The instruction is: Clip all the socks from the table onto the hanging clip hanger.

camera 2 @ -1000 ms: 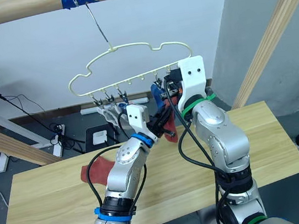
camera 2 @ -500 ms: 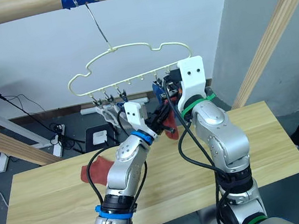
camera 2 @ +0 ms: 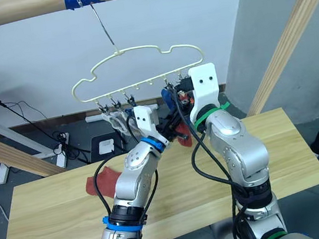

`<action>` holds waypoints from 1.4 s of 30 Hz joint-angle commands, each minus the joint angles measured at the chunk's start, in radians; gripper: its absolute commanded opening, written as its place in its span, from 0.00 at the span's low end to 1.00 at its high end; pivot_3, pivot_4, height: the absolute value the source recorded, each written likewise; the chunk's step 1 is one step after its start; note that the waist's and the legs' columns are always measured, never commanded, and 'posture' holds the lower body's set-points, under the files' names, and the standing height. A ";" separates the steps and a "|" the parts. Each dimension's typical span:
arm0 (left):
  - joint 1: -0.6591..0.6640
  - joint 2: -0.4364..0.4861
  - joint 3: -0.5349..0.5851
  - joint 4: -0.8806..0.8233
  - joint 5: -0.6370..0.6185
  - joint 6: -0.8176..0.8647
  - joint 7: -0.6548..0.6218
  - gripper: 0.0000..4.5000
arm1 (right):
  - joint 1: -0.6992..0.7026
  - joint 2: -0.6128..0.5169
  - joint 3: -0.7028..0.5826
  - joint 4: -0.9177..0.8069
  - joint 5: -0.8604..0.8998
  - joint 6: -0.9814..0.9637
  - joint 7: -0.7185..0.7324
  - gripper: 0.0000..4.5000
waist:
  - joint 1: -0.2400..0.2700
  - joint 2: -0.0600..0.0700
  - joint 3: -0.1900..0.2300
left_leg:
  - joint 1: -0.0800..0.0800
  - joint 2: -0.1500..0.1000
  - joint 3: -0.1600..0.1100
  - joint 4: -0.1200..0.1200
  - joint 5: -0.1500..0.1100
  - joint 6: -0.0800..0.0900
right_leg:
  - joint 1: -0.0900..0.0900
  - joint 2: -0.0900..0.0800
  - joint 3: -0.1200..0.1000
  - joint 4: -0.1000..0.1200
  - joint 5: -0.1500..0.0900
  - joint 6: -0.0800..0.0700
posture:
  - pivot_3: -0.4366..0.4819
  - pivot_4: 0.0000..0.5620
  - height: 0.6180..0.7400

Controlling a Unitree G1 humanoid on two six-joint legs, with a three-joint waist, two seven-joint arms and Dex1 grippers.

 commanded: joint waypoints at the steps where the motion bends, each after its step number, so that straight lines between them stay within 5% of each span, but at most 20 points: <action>1: -0.002 0.021 -0.012 -0.042 0.014 0.009 -0.005 0.29 | 0.019 -0.045 0.044 -0.122 0.051 0.037 0.063 0.69 | -0.001 0.000 0.000 | 0.000 0.000 0.000 0.000 0.000 0.000 | 0.000 0.000 0.000 0.000 0.000 0.000 | 0.10 0.43 0.94; 4: 0.014 0.049 -0.029 -0.058 0.019 0.004 -0.032 0.47 | 0.042 -0.100 0.061 -0.178 0.081 0.058 0.105 0.69 | -0.001 0.000 0.000 | 0.000 0.000 0.000 0.000 0.000 0.000 | 0.000 0.000 0.000 0.000 0.000 0.000 | 0.10 0.43 0.94; 13: 0.070 0.216 -0.056 -0.180 -0.037 0.002 -0.250 0.47 | 0.124 -0.256 0.052 -0.305 0.117 0.041 0.164 0.69 | -0.002 0.000 0.000 | 0.000 0.001 0.000 0.000 0.000 0.000 | 0.000 0.001 0.000 -0.001 0.000 0.000 | 0.10 0.42 0.94; 24: 0.056 0.515 0.061 -0.342 -0.206 0.146 -0.493 0.47 | 0.081 -0.279 0.051 -0.132 -0.048 -0.100 0.050 0.69 | -0.002 0.000 0.000 | 0.000 0.002 0.001 0.000 0.000 0.000 | 0.001 0.003 0.001 -0.004 0.000 0.000 | 0.13 0.42 0.94; 42: 0.017 0.556 0.112 -0.391 -0.252 0.222 -0.449 0.47 | -0.009 -0.214 0.044 0.114 -0.141 -0.245 0.027 0.69 | 0.010 0.000 0.000 | -0.001 0.002 0.000 0.000 0.000 0.000 | 0.000 0.001 0.001 -0.005 0.001 0.001 | 0.18 0.39 0.94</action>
